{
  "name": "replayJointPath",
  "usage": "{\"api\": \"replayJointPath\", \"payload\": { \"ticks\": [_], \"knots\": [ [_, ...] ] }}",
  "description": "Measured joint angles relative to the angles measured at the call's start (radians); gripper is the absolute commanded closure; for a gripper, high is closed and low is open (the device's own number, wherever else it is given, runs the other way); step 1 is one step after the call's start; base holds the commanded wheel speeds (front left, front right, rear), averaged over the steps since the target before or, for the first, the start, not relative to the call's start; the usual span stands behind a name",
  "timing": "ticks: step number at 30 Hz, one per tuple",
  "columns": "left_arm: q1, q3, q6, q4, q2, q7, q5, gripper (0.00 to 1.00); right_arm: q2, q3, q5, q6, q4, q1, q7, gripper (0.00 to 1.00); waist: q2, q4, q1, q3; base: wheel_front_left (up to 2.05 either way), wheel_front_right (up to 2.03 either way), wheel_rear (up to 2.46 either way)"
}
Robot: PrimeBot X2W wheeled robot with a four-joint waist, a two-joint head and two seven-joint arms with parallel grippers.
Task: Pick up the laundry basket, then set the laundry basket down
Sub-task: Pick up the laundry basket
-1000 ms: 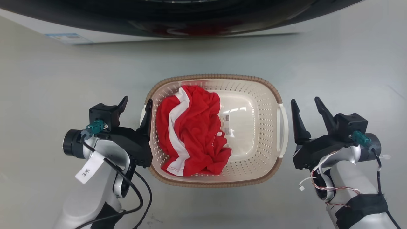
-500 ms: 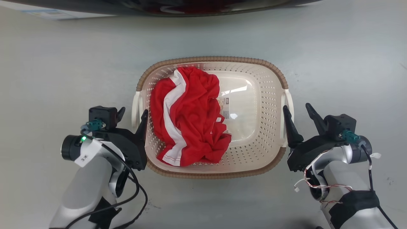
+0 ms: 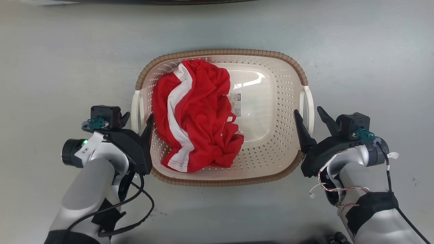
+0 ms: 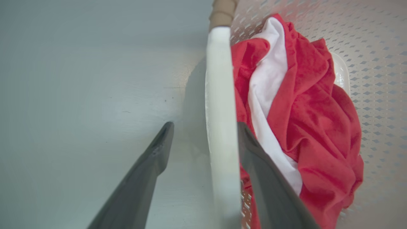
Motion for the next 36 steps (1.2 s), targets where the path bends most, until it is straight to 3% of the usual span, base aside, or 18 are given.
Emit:
{"api": "replayJointPath", "payload": {
  "ticks": [5, 6, 7, 22, 36],
  "knots": [
    [-0.031, -0.006, -0.004, 0.034, -0.018, 0.001, -0.009, 0.0, 0.003, 0.009, 0.007, 0.012, 0.031, -0.025, 0.009, 0.02, 0.0, -0.001, 0.0, 0.007, 0.0, 0.0, 0.0],
    [-0.039, -0.006, -0.005, 0.043, -0.022, 0.005, -0.012, 0.05, 0.004, 0.012, 0.007, 0.015, 0.037, -0.031, 0.011, 0.73, 0.0, 0.0, 0.0, 0.008, 0.0, 0.0, 0.0],
    [-0.045, -0.006, -0.005, 0.051, -0.024, 0.005, -0.012, 1.0, 0.004, 0.015, 0.009, 0.02, 0.047, -0.038, 0.019, 1.0, 0.0, 0.0, 0.0, 0.009, 0.0, 0.0, 0.0],
    [-0.086, -0.01, -0.014, 0.142, -0.051, 0.008, -0.032, 1.0, 0.019, 0.019, 0.05, 0.04, 0.12, -0.072, 0.021, 1.0, -0.0003, 0.001, -0.0003, 0.007, 0.0, 0.0, 0.0],
    [-0.104, -0.016, -0.021, 0.231, -0.082, 0.072, -0.092, 1.0, 0.01, 0.062, 0.049, 0.066, 0.223, -0.129, 0.064, 1.0, -0.0001, 0.007, 0.0, -0.072, 0.0, 0.0, 0.0]
  ]
}}
